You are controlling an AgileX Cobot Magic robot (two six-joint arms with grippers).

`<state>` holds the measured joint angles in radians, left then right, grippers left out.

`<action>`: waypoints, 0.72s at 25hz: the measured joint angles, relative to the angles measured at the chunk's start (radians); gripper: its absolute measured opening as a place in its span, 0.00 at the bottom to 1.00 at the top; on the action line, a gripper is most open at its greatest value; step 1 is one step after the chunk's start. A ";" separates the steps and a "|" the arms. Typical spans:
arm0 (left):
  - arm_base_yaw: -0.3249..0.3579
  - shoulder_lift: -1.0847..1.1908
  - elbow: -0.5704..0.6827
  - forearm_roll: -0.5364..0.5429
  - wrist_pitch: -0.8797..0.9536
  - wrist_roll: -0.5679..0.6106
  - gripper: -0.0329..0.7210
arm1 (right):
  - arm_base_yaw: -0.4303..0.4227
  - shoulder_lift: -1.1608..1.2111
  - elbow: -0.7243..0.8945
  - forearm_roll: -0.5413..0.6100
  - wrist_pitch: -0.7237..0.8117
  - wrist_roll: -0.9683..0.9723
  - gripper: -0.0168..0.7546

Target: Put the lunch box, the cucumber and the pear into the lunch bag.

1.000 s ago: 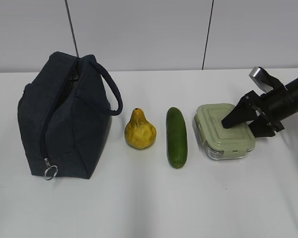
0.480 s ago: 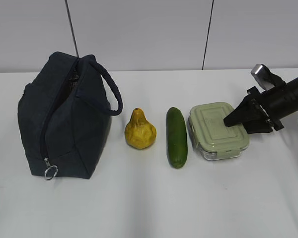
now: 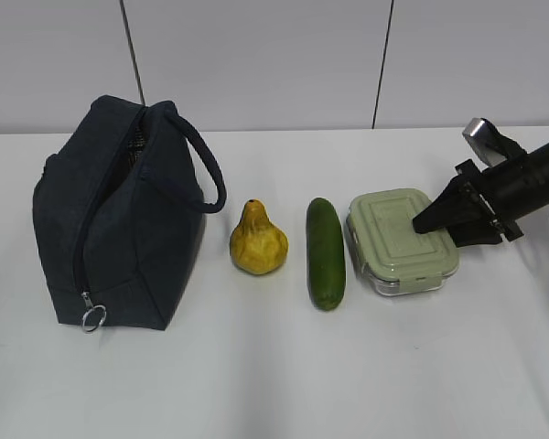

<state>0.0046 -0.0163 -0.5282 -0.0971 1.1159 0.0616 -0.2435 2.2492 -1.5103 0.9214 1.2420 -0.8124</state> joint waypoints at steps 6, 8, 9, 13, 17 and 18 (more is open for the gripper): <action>0.000 0.000 0.000 0.000 0.000 0.000 0.36 | 0.000 0.000 0.000 0.000 0.002 -0.002 0.51; 0.000 0.000 0.000 0.000 0.000 0.000 0.36 | 0.000 0.000 0.000 0.000 0.002 -0.002 0.51; 0.000 0.000 0.000 0.000 0.000 0.000 0.36 | 0.000 0.000 0.000 0.001 0.002 -0.002 0.51; 0.000 0.000 0.000 0.000 0.000 0.000 0.36 | 0.000 0.000 0.000 0.001 0.002 -0.002 0.51; 0.000 0.000 0.000 -0.014 0.000 0.000 0.36 | 0.000 0.000 0.000 0.002 0.002 -0.004 0.51; 0.000 0.000 0.000 -0.024 0.000 0.000 0.36 | 0.000 0.000 0.000 0.002 0.002 -0.004 0.51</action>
<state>0.0046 -0.0163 -0.5282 -0.1207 1.1159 0.0616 -0.2435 2.2492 -1.5103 0.9236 1.2442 -0.8164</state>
